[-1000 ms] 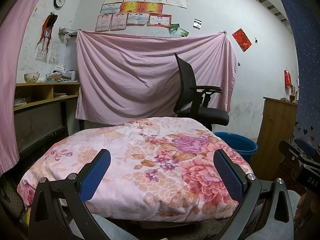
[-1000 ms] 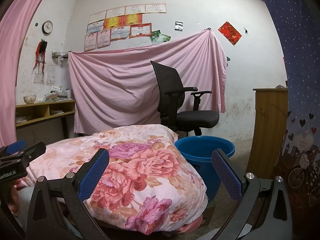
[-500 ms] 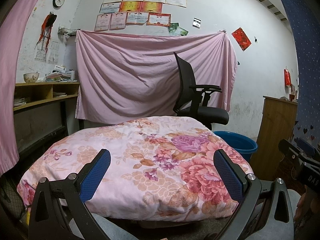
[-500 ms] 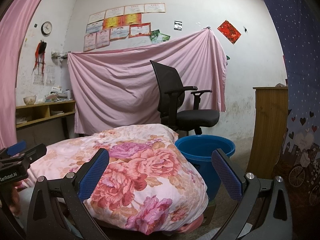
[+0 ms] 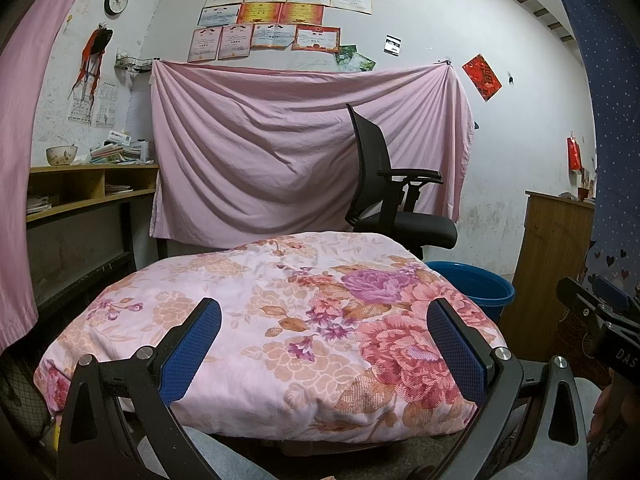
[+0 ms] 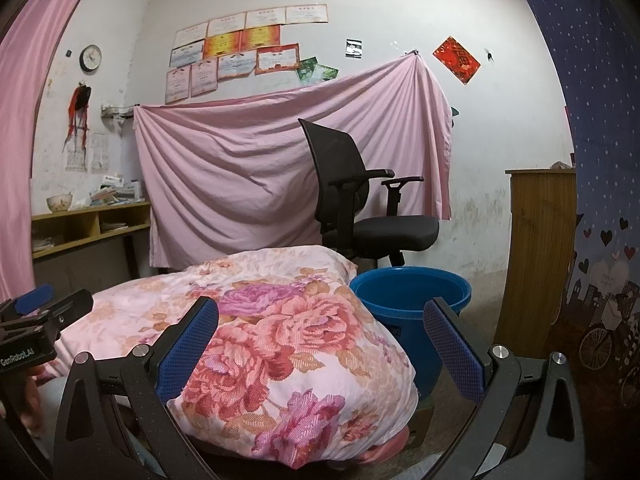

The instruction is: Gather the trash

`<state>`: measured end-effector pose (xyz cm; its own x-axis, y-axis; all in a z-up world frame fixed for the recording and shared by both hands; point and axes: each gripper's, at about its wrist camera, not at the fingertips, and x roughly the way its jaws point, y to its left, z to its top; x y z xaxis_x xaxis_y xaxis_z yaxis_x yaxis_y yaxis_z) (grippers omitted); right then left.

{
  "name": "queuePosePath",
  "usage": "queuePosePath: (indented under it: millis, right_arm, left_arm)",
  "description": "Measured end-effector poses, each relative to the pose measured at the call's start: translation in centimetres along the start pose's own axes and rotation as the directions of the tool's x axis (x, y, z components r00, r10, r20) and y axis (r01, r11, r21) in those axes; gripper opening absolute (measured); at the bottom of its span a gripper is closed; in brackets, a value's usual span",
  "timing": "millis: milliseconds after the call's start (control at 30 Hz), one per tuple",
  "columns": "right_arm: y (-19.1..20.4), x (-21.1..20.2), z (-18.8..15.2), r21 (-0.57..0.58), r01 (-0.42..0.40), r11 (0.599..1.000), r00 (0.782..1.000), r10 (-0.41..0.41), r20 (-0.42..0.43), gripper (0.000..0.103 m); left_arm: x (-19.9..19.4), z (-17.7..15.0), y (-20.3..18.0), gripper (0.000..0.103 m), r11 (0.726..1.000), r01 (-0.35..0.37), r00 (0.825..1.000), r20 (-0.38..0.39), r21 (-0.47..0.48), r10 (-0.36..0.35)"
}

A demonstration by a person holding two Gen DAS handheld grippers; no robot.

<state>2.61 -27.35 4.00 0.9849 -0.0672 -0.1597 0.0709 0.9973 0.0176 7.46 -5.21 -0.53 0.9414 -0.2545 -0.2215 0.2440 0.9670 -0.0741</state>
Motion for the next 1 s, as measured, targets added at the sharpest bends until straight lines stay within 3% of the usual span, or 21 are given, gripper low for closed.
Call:
queuePosePath:
  millis: [400,733,1000]
  right_arm:
    - [-0.04,0.05,0.05,0.002,0.0,1.0,1.0,0.0,-0.001,0.103]
    - [0.02,0.06,0.03,0.003,0.0,1.0,1.0,0.0,-0.002,0.103]
    - [0.09,0.01,0.06,0.005,-0.001,1.0,1.0,0.001,-0.005,0.103]
  left_arm:
    - [0.31,-0.2,0.55,0.101,1.0,0.007,1.0,-0.01,-0.002,-0.007]
    - [0.23,-0.46,0.75,0.101,0.999,-0.038,0.999,-0.003,0.031,0.038]
    - [0.34,-0.56,0.78,0.101,0.998,-0.036,0.999,0.0,0.053,0.036]
